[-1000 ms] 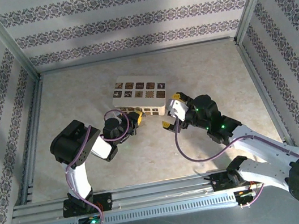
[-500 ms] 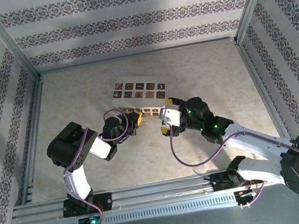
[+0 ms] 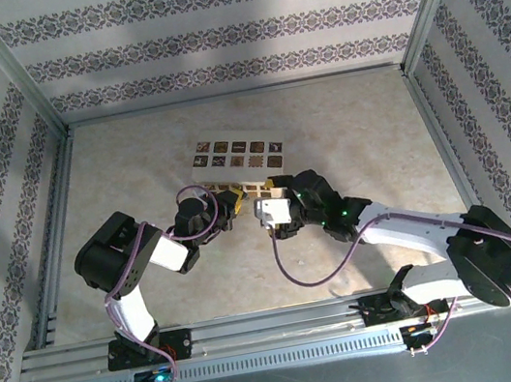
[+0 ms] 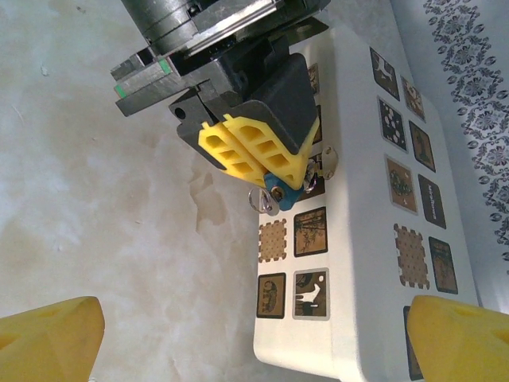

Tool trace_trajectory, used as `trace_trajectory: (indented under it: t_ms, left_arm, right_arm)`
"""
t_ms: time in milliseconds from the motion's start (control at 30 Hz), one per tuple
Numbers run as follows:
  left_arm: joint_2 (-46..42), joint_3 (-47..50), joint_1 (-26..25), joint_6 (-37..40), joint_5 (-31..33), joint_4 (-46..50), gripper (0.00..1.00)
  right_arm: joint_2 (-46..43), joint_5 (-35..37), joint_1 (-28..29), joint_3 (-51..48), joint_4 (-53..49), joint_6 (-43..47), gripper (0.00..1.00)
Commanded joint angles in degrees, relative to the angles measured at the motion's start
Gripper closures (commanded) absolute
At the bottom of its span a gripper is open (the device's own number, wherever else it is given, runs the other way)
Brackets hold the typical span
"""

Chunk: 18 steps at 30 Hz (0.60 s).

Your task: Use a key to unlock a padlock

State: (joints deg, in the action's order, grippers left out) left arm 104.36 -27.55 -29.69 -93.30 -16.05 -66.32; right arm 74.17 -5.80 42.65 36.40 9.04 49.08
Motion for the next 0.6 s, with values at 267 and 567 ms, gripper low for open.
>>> trace_trajectory:
  t_ms: [267, 567]
  left_arm:
    - [-2.05, -1.31, -0.99, -0.22, -0.91, -2.41, 0.98]
    - [-1.48, -1.79, -1.00, -0.66, -0.85, -2.93, 1.00]
  right_arm:
    - [7.06, 0.62, 1.43, 5.67, 1.29, 1.99, 0.10]
    - [12.41, 2.02, 1.86, 8.39, 1.86, 1.25, 0.16]
